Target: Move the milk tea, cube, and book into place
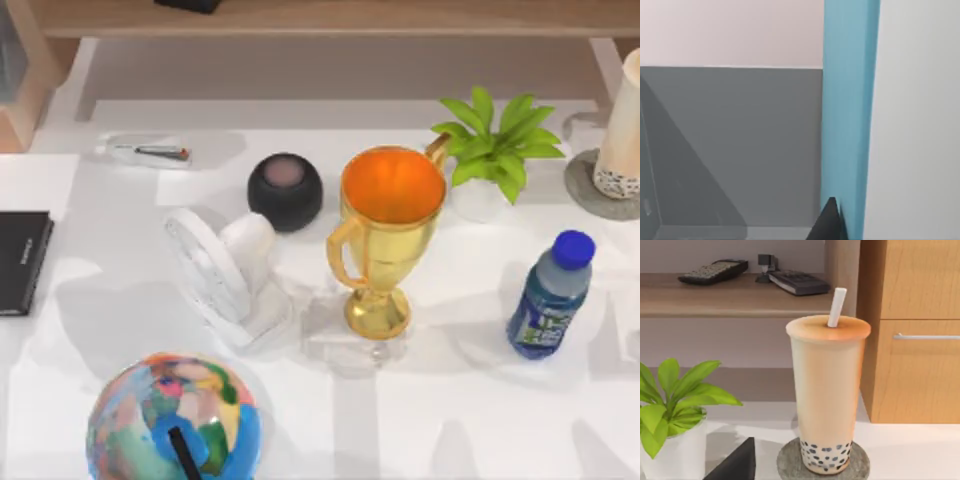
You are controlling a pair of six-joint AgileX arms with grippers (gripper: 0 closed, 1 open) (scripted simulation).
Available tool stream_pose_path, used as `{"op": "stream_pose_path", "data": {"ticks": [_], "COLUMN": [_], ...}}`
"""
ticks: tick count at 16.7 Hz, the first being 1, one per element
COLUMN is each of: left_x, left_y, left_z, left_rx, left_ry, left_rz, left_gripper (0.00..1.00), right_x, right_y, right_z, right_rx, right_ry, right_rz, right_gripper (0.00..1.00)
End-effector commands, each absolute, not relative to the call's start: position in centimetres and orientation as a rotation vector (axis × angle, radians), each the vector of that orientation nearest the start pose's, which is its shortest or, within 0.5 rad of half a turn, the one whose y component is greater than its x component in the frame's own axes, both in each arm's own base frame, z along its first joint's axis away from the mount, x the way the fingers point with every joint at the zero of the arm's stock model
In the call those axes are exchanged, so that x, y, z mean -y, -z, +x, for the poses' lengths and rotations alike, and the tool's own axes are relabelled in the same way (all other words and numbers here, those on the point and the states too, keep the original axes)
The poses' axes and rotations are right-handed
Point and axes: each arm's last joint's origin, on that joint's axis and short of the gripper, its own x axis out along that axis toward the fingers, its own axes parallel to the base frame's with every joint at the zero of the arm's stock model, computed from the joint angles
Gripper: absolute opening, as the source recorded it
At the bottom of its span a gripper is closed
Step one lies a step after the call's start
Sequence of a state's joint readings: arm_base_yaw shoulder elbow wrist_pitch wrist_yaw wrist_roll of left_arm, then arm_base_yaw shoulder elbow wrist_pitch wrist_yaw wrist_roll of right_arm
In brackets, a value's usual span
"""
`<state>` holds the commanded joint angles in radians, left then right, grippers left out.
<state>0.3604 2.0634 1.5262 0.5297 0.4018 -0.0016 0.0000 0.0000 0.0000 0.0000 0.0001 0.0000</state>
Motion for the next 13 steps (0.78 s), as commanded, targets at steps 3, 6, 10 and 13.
{"op": "stream_pose_path", "data": {"ticks": [3,6,10,13], "left_x": [-16.0,-15.5,-16.6,-16.8], "left_y": [-26.7,-27.9,-28.1,-27.1], "left_z": [44.9,42.3,38.0,34.8], "left_rx": [-0.005,-0.011,-0.033,-0.067], "left_ry": [0.026,0.03,-0.01,-0.02], "left_rz": [0.04,0.187,0.519,0.852], "left_gripper": [0.0,0.0,0.0,0.0], "right_x": [0.1,0.1,0.1,0.1], "right_y": [-16.0,-16.0,-16.0,-16.0], "right_z": [10.6,10.6,10.6,10.6], "right_rx": [0.0,0.0,0.0,0.0], "right_ry": [0.0,0.0,0.0,0.0], "right_rz": [0.0,0.0,0.0,0.0], "right_gripper": [1.0,1.0,1.0,1.0]}}
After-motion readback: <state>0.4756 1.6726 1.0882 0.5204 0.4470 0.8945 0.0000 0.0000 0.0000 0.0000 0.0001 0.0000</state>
